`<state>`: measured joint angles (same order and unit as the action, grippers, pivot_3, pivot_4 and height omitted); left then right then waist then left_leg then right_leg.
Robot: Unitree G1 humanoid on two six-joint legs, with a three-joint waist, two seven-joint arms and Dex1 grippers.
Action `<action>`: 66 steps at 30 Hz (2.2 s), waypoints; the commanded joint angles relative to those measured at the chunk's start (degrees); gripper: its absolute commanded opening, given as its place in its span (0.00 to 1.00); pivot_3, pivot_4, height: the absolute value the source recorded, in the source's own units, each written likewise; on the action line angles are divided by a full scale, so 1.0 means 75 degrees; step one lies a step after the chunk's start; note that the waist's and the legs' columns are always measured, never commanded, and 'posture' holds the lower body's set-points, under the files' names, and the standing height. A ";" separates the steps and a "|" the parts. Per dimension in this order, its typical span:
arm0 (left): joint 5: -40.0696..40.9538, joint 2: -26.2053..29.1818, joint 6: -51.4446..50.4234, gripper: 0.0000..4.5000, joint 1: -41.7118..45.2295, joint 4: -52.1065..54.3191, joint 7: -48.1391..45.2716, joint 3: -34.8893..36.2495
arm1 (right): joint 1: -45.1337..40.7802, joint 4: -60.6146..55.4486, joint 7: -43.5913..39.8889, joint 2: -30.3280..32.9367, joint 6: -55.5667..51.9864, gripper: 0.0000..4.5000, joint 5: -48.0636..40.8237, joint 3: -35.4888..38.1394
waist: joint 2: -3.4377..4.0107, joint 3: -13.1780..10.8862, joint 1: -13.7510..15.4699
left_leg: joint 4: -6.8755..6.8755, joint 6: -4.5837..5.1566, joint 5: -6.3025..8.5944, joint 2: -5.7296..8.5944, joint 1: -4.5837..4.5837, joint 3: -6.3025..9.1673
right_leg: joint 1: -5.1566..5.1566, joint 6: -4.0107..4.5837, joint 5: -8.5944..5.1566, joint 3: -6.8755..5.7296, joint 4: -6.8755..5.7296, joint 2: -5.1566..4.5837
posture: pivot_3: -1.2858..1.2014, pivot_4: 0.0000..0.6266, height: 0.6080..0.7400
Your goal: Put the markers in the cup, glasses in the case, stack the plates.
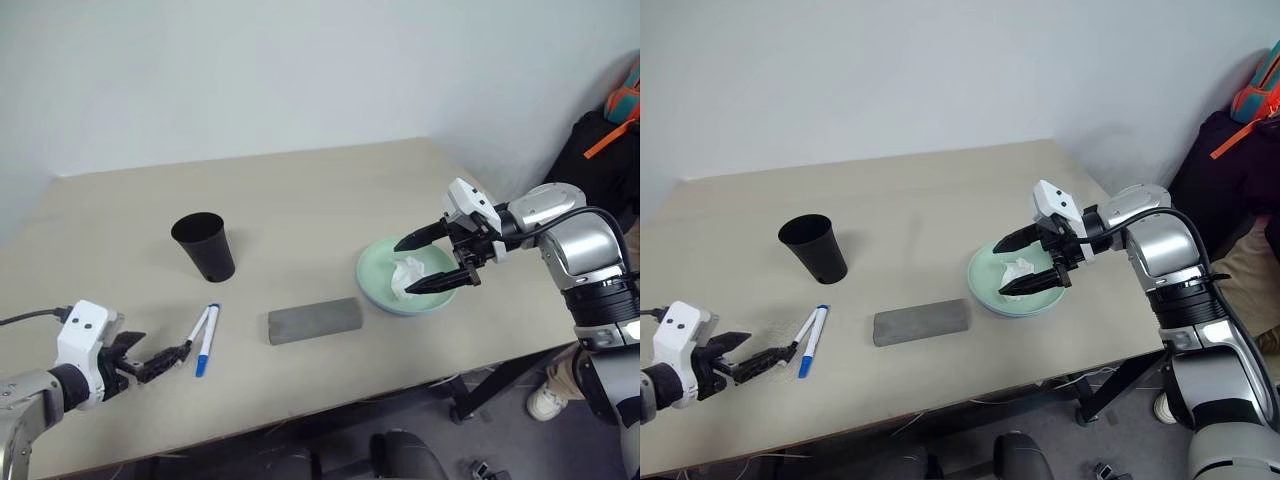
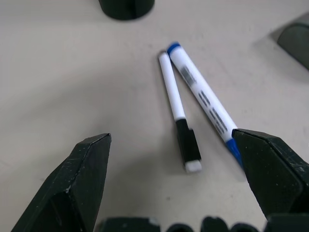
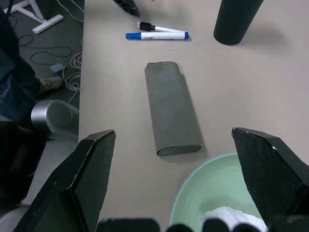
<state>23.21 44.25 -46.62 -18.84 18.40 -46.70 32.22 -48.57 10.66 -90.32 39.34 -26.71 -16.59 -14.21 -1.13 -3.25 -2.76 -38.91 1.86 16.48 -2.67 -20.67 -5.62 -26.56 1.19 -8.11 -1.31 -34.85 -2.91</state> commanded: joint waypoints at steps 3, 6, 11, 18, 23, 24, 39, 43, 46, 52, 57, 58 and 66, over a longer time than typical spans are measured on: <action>-0.0056 0.0041 0.0283 0.97 -0.0027 -0.0112 0.0106 -0.0213 | -0.0197 -0.0193 0.0005 0.0140 -0.0005 0.93 -0.0131 0.0220 | 0.0000 0.0000 0.0000 | 0.0001 -0.0003 0.0002 -0.0003 0.0000 0.0000 | -0.0002 0.0000 0.0000 -0.0004 0.0000 0.0000 | 0.52 0.00 0.99; -0.0219 0.0077 0.0453 0.97 -0.0053 -0.0229 0.0211 -0.0434 | -0.0172 -0.0267 -0.0059 0.0179 -0.0045 0.93 -0.0207 0.0233 | 0.0000 0.0000 0.0000 | 0.0002 -0.0003 0.0002 -0.0003 -0.0001 0.0001 | -0.0002 0.0000 0.0000 -0.0008 0.0002 -0.0003 | 0.52 0.00 0.99; -0.0271 0.0065 0.0457 0.97 0.0023 -0.0405 0.0411 -0.0640 | -0.0142 -0.0358 -0.0044 0.0209 -0.0087 0.93 -0.0265 0.0258 | 0.0001 0.0000 0.0000 | 0.0002 -0.0005 0.0003 -0.0008 -0.0001 0.0001 | -0.0004 0.0000 0.0000 -0.0014 0.0002 -0.0003 | 0.52 0.00 0.99; -0.0474 0.0080 0.0496 0.97 0.0019 -0.0651 0.0613 -0.0963 | -0.0126 -0.0400 0.0058 0.0235 -0.0075 0.93 -0.0298 0.0243 | 0.0008 0.0000 0.0011 | 0.0002 -0.0005 0.0003 -0.0010 0.0001 -0.0001 | -0.0003 0.0000 0.0000 -0.0019 0.0001 -0.0006 | 0.52 0.00 0.99; -0.0402 0.0043 0.0462 0.97 0.0059 -0.0762 0.0671 -0.1015 | -0.0150 -0.0338 0.0113 0.0207 -0.0030 0.93 -0.0261 0.0232 | 0.0021 0.0000 0.0011 | 0.0002 -0.0006 0.0003 -0.0013 0.0004 0.0000 | -0.0003 0.0001 0.0000 -0.0026 0.0001 -0.0007 | 0.52 0.00 0.99; -0.0400 0.0033 0.0453 0.97 0.0080 -0.0801 0.0687 -0.1031 | -0.0156 -0.0323 0.0128 0.0200 -0.0017 0.93 -0.0250 0.0229 | 0.0023 0.0001 0.0011 | 0.0002 -0.0006 0.0003 -0.0015 0.0005 0.0000 | -0.0003 0.0001 0.0000 -0.0028 0.0001 -0.0007 | 0.52 0.00 0.99; 0.0015 -0.0201 0.0139 0.13 0.0686 -0.0978 0.0779 -0.1087 | -0.0221 -0.0138 0.0236 0.0115 0.0184 0.93 -0.0181 0.0161 | 0.0050 0.0008 0.0036 | 0.0000 -0.0007 0.0003 -0.0014 0.0001 0.0007 | 0.0006 0.0001 0.0000 -0.0080 0.0005 -0.0039 | 0.52 0.00 0.99; 0.0157 -0.0271 0.0038 0.07 0.0771 -0.0886 0.0661 -0.1107 | -0.0209 -0.0166 0.0263 0.0090 0.0198 0.93 -0.0172 0.0146 | 0.0050 0.0008 0.0043 | 0.0002 -0.0006 0.0003 -0.0004 -0.0008 0.0006 | 0.0006 0.0000 0.0000 -0.0096 0.0006 -0.0061 | 0.52 0.00 0.99; 0.0263 -0.0292 0.0032 0.07 0.0832 -0.0853 0.0638 -0.1077 | -0.0209 -0.0172 0.0288 0.0065 0.0202 0.93 -0.0164 0.0134 | 0.0050 0.0008 0.0042 | 0.0002 -0.0006 0.0003 -0.0002 -0.0010 0.0007 | 0.0008 0.0000 0.0000 -0.0141 0.0005 -0.0092 | 0.52 0.00 0.99; 0.0784 -0.0095 0.0037 0.07 0.0890 -0.0531 0.0181 -0.0572 | -0.0224 -0.0122 0.0311 0.0046 0.0242 0.93 -0.0139 0.0125 | 0.0033 0.0005 0.0031 | 0.0001 -0.0006 0.0003 0.0006 -0.0010 0.0007 | 0.0004 0.0000 0.0000 -0.0166 0.0007 -0.0108 | 0.52 0.00 0.99; 0.1063 0.0363 0.0239 0.07 0.0799 -0.0254 -0.0323 -0.0150 | -0.0265 -0.0049 0.0315 0.0022 0.0288 0.93 -0.0107 0.0104 | 0.0022 0.0004 0.0015 | 0.0004 -0.0007 0.0003 0.0000 -0.0011 0.0008 | 0.0000 0.0000 0.0000 -0.0179 0.0006 -0.0108 | 0.52 0.00 0.99; 0.1123 0.0480 0.0308 0.07 0.0789 -0.0178 -0.0456 -0.0060 | -0.0274 -0.0036 0.0323 0.0010 0.0300 0.93 -0.0098 0.0095 | 0.0022 0.0004 0.0015 | 0.0006 -0.0007 0.0003 0.0000 -0.0011 0.0008 | -0.0001 0.0000 0.0000 -0.0180 0.0006 -0.0108 | 0.52 0.00 0.99; 0.0740 0.1145 0.1763 0.07 0.1171 0.0428 -0.0989 -0.0081 | -0.0297 -0.0031 0.0362 -0.0065 0.0316 0.93 -0.0071 0.0074 | 0.0024 0.0002 0.0019 | 0.0010 -0.0010 0.0006 -0.0001 -0.0011 0.0007 | -0.0004 0.0001 0.0000 -0.0191 0.0010 -0.0114 | 0.52 0.00 0.99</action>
<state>29.72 51.18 -36.71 -11.80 19.19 -53.31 30.57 -48.92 10.70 -88.12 39.04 -24.98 -17.25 -14.48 -0.95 -3.23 -2.61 -38.84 1.78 16.52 -2.68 -20.77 -5.57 -26.58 1.19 -8.12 -2.79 -34.77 -3.77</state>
